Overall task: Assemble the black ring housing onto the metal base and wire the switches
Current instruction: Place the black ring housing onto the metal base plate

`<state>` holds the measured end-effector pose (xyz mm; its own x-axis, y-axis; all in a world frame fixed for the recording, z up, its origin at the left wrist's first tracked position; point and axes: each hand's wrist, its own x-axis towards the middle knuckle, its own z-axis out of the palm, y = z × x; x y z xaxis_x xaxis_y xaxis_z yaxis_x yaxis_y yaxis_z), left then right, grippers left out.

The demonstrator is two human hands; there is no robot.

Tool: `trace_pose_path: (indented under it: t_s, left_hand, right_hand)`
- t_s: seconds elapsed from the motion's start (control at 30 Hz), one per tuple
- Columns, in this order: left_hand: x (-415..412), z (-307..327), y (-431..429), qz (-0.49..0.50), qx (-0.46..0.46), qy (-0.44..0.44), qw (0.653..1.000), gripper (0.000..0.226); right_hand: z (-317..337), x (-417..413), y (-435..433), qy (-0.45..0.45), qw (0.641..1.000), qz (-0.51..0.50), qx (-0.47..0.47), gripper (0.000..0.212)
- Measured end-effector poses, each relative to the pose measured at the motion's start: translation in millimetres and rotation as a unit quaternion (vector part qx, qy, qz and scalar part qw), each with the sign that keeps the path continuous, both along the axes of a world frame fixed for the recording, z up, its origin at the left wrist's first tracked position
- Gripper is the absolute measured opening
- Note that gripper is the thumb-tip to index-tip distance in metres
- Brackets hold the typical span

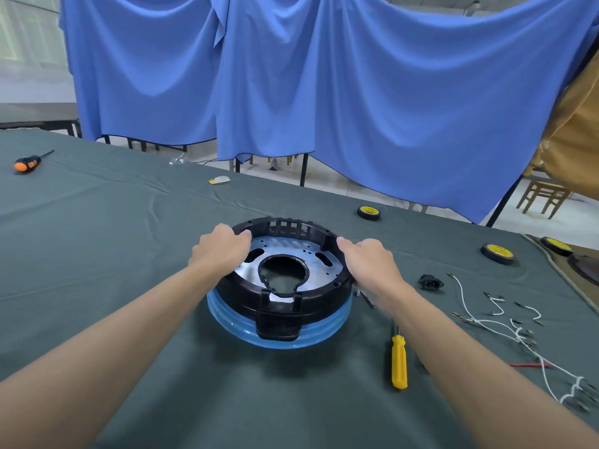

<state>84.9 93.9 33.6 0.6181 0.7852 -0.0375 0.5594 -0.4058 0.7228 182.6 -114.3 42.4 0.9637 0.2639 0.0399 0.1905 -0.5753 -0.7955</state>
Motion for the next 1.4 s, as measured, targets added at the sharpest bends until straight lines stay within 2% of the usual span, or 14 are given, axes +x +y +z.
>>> trace_pose_path:
  t_s: [0.1,0.17,0.3,0.43,0.53,0.63,0.67,0.73,0.8,0.9,1.0,1.07,1.23,1.4]
  left_hand:
    - [-3,4,1,0.03,0.032,0.045,0.998,0.035]
    - [-4,6,6,0.035,-0.004,0.032,0.999,0.043]
    - [-5,6,17,0.013,-0.098,-0.061,0.993,0.049]
    - [-5,6,20,-0.032,-0.099,-0.069,0.992,0.037]
    - [-9,7,23,-0.012,-0.069,-0.023,0.997,0.035]
    - [-15,13,24,0.006,-0.098,-0.018,0.995,0.035]
    - [-16,16,22,0.014,-0.085,-0.004,0.996,0.039]
    - [-15,19,12,0.037,0.027,0.04,0.998,0.051]
    - [-15,23,-7,0.017,0.149,0.003,0.989,0.049]
    - [-12,33,-43,-0.134,0.197,-0.111,0.965,0.034]
    - [-9,33,-77,-0.293,0.242,-0.136,0.915,0.029]
    - [-5,28,-90,-0.332,0.3,-0.102,0.888,0.029]
    - [-2,15,-93,-0.328,0.279,-0.069,0.9,0.027]
    - [-1,12,-90,-0.33,0.269,-0.057,0.903,0.037]
  right_hand:
    - [1,5,-3,0.071,0.994,0.069,0.054,0.045]
    - [2,6,-5,0.085,0.991,0.104,0.028,0.049]
    - [6,4,-8,0.041,0.997,0.056,-0.012,0.05]
    - [7,3,-5,0.109,0.993,0.045,0.026,0.058]
    - [9,8,-2,0.178,0.975,0.045,0.122,0.061]
    - [5,12,-3,0.209,0.953,0.049,0.216,0.041]
    - [1,15,-6,0.173,0.964,0.048,0.194,0.033]
    - [-5,23,-18,0.027,0.997,0.055,0.047,0.019]
    - [-7,26,-31,-0.089,0.987,0.084,-0.102,0.02]
    - [-9,24,-43,-0.111,0.959,0.143,-0.218,0.02]
    - [-13,20,-43,-0.122,0.947,0.163,-0.248,0.016]
    - [-16,18,-42,-0.132,0.943,0.158,-0.26,0.015]
    - [-24,19,-41,-0.159,0.941,0.126,-0.272,0.015]
    - [-27,17,-47,-0.175,0.941,0.117,-0.265,0.039]
